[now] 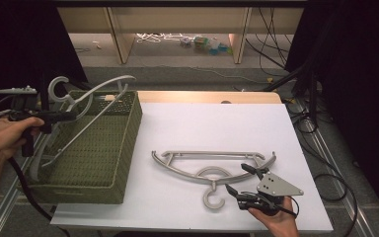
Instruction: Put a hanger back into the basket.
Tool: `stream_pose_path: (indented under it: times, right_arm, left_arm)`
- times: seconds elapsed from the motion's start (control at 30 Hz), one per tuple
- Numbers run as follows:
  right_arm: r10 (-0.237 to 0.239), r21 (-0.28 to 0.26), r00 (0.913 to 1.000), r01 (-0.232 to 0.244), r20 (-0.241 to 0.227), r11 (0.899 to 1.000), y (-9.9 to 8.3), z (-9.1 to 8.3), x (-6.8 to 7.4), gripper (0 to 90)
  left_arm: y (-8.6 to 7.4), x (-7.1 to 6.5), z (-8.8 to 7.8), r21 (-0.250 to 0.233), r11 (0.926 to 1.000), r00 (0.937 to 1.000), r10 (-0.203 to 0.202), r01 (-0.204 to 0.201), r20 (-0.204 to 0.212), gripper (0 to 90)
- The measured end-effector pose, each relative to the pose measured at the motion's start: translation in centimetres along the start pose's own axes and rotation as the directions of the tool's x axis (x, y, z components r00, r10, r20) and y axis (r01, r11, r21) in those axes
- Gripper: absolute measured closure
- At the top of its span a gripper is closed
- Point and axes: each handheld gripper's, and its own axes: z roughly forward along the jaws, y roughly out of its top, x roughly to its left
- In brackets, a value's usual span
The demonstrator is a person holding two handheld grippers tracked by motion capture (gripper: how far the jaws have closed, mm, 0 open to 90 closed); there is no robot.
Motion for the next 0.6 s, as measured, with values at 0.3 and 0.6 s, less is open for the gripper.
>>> stream_pose_path:
  times: [0.3,0.6]
  right_arm:
    - [-0.002,0.010,1.0000,0.002,-0.007,1.000,0.0,0.0,-0.1,21.7]
    - [-0.008,0.018,0.9997,0.008,-0.023,1.000,0.0,0.0,-0.1,21.8]
  left_arm:
    - [-1.0,1.4,0.4,0.044,0.9988,0.9993,-0.022,0.023,-0.032,79.3]
    - [-1.8,2.4,0.8,0.104,0.9940,0.9986,-0.030,0.035,-0.044,79.3]
